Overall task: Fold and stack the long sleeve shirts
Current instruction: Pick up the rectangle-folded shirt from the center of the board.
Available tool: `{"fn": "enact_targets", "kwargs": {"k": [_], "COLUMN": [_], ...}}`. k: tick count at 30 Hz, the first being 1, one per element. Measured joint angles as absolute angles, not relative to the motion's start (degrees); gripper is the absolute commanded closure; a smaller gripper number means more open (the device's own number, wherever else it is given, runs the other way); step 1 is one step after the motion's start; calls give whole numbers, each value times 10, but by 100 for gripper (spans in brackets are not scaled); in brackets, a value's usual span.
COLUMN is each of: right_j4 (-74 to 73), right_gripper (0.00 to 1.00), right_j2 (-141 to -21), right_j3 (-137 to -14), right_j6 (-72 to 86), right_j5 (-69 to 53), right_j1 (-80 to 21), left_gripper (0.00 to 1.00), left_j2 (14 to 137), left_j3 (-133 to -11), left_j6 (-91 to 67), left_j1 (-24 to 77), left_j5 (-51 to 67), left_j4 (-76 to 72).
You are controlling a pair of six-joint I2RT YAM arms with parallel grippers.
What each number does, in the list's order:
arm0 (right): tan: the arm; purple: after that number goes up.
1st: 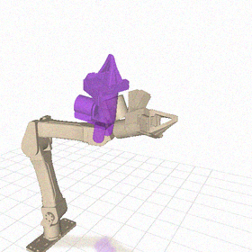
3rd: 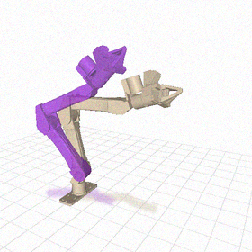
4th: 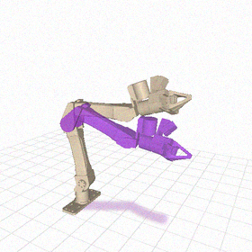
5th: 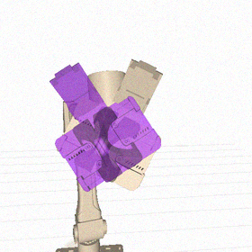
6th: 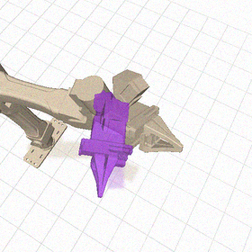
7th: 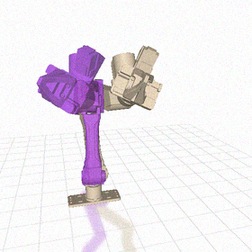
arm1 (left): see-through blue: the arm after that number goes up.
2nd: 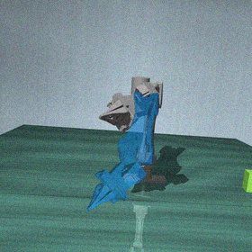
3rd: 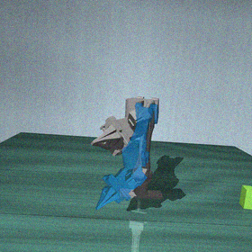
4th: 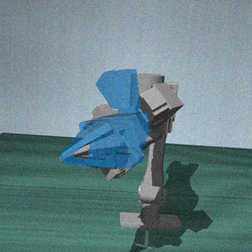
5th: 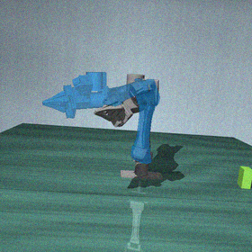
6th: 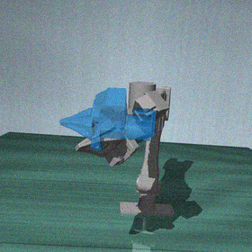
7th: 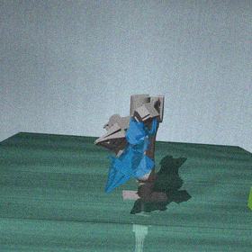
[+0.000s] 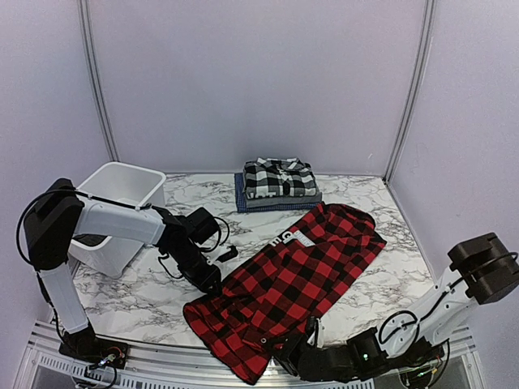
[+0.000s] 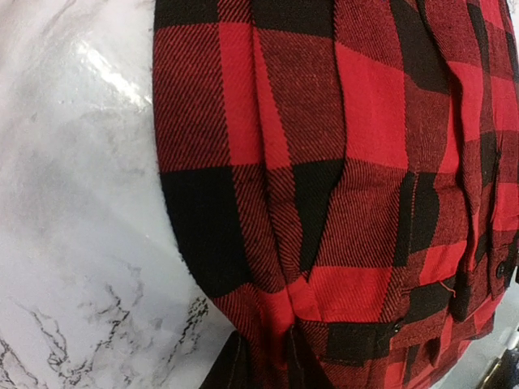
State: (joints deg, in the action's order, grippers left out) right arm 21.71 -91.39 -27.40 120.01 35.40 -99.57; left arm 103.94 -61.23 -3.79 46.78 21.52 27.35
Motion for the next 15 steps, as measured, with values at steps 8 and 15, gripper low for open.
{"fn": "enact_targets", "kwargs": {"k": [8, 15], "right_j4": [238, 278], "right_gripper": [58, 80], "right_j2": [-914, -941], "right_j3": [-274, -266], "right_j6": [1200, 1200], "right_j5": [351, 334], "right_j1": [-987, -977], "left_gripper": [100, 100], "left_j2": [1047, 1046], "left_j3": [-612, -613], "left_j6": [-53, -63], "left_j1": [469, 469], "left_j5": [243, 252], "left_j4": [273, 274]}}
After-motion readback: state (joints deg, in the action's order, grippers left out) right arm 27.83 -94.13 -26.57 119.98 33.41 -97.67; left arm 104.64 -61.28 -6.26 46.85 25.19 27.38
